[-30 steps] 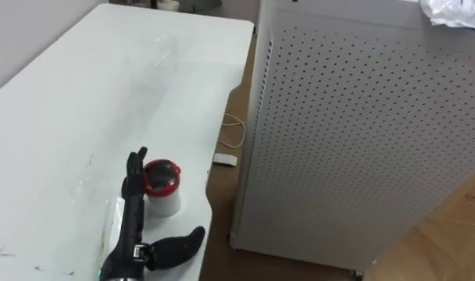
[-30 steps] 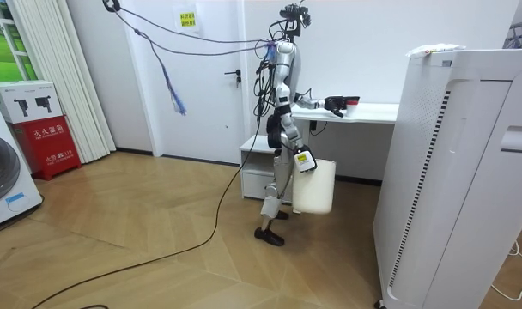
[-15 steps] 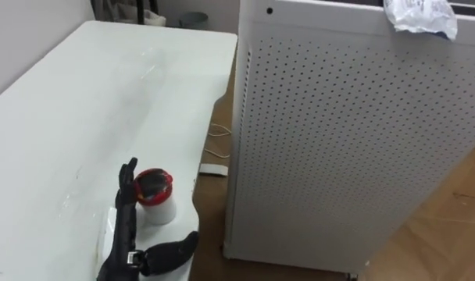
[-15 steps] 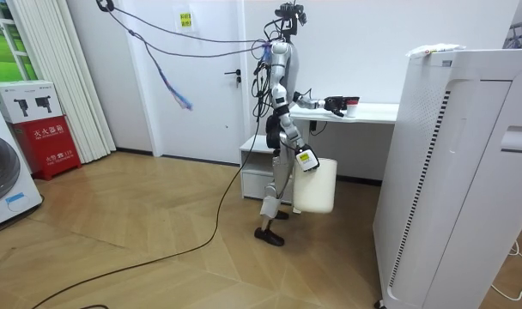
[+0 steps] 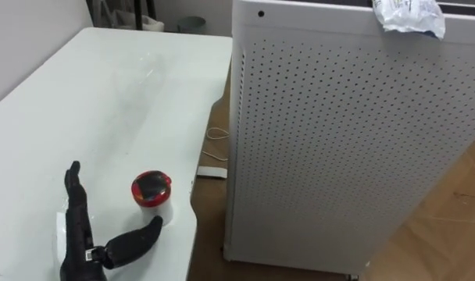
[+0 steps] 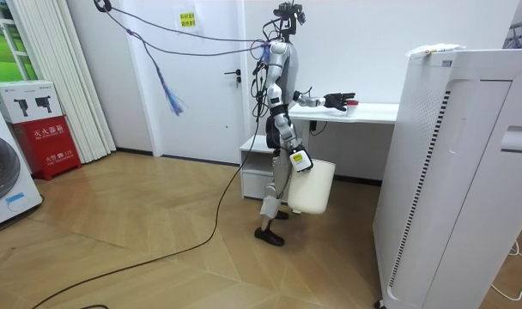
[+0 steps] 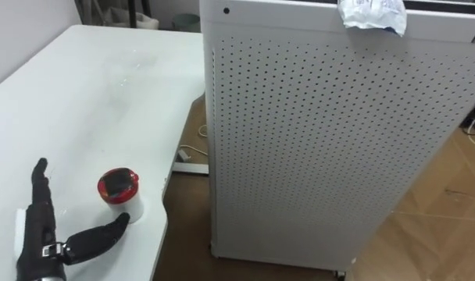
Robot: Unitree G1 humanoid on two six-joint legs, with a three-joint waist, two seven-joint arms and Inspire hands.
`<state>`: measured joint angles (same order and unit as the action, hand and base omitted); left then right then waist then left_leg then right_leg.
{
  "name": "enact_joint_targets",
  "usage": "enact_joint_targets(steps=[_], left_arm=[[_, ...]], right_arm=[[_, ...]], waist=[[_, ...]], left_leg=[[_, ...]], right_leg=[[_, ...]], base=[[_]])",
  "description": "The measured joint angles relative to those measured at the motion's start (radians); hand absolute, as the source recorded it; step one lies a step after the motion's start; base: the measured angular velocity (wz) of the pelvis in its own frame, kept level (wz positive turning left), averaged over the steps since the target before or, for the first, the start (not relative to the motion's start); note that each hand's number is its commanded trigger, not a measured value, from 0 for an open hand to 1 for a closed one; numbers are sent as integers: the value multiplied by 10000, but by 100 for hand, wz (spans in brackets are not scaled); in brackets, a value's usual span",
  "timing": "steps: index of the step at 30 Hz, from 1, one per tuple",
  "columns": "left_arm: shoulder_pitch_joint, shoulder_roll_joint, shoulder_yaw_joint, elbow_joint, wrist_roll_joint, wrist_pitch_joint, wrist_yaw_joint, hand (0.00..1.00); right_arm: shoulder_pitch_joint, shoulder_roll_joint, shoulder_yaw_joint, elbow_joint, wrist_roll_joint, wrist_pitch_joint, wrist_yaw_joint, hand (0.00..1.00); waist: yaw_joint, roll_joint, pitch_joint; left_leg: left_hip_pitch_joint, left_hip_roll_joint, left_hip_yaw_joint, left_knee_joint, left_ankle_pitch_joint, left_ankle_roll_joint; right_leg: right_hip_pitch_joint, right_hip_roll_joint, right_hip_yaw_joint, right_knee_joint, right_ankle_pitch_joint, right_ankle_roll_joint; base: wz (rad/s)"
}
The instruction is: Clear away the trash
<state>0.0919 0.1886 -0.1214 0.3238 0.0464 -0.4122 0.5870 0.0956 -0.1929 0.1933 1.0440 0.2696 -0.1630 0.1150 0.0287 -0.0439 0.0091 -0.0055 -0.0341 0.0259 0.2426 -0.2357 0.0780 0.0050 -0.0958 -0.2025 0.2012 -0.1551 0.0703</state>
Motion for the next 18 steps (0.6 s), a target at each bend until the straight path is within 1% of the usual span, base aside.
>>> enact_joint_targets(steps=[4,10,14,18], left_arm=[[-5,-15,-36,0,-340,0,124,0],[-23,-16,-50,12,-445,1,207,0],[-26,-15,-295,133,-1350,32,88,0],[-29,-60,-429,138,-1691,119,-137,0]], right_arm=[[1,1,12,1,0,0,32,100],[1,6,28,7,1,2,-18,100],[39,43,42,8,14,28,-21,100],[43,54,41,8,14,71,-25,100]], waist=[[-21,-4,2],[-150,-40,18],[-261,-55,26],[-269,-64,30]], left_leg=[[19,6,38,-27,0,0],[-16,6,27,-34,1,-1],[-22,24,32,-37,0,-18],[-21,46,54,-52,-9,-35]], right_leg=[[-9,1,36,-2,0,0],[4,11,42,-77,1,-2],[18,41,41,-149,15,-24],[-7,59,43,-150,23,-36]], base=[[-2],[0],[0],[-2]])
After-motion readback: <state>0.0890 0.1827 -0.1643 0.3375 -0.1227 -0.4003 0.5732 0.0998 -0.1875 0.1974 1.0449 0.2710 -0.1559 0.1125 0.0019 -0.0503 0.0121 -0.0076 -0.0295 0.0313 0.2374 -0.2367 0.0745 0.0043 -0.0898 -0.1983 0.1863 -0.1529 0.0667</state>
